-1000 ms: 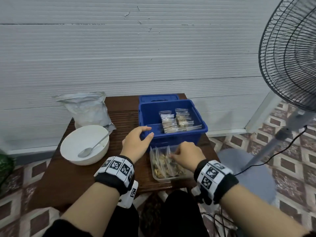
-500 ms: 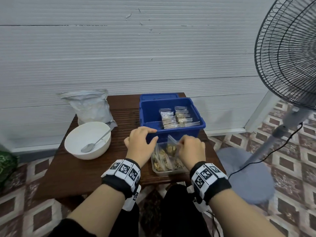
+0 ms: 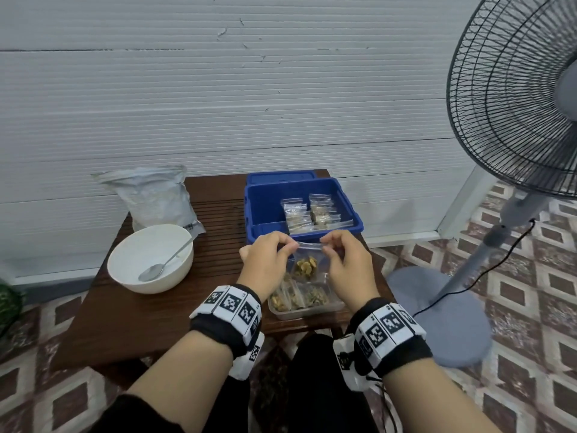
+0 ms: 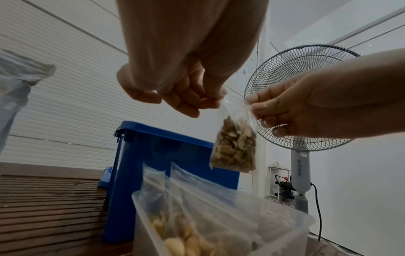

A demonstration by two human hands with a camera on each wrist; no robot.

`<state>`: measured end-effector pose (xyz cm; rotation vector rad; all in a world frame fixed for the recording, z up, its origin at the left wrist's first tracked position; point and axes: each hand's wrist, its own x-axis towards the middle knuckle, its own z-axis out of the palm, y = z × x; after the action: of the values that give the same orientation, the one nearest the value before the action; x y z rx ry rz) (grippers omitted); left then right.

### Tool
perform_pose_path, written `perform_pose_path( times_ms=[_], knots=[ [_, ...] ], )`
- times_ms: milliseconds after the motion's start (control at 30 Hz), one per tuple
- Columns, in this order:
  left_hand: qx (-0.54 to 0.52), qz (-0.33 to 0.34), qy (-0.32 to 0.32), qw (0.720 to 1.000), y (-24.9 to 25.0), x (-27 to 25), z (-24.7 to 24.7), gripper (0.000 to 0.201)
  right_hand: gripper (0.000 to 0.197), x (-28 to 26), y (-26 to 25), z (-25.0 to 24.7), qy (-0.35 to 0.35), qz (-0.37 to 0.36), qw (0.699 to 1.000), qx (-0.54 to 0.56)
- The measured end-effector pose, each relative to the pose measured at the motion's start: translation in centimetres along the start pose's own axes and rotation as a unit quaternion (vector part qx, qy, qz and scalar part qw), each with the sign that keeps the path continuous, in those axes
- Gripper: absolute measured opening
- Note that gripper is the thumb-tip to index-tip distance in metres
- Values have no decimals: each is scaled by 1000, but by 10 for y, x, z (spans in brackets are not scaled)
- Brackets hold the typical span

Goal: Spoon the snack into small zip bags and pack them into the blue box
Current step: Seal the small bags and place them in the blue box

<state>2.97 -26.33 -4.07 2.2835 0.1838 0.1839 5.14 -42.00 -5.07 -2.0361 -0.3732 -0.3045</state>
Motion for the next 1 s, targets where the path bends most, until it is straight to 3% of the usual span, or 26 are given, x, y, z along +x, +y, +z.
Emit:
perform_pose_path(
  times_ms=[167,367,533,733,1000],
  knots=[
    [6,-7,-12,1000,0,-2,4,24,29,-4,-3,0,10,-4,1000,22],
    [23,26,-28,999,7,-5,-5,23,13,-1,-6,-4,-70,10,997,8],
    [26,41,-33,998,10,-5,-6,19,32,2,-12,-8,-53,-10,999,-8],
    [21,32,-31,999,11,-4,-10,21,7,8,-13,-14,-79,-21,996,-22],
    [14,20,-21,999,9,-2,-18,22,27,13,-16,-21,-150,-55,985,-70]
  ],
)
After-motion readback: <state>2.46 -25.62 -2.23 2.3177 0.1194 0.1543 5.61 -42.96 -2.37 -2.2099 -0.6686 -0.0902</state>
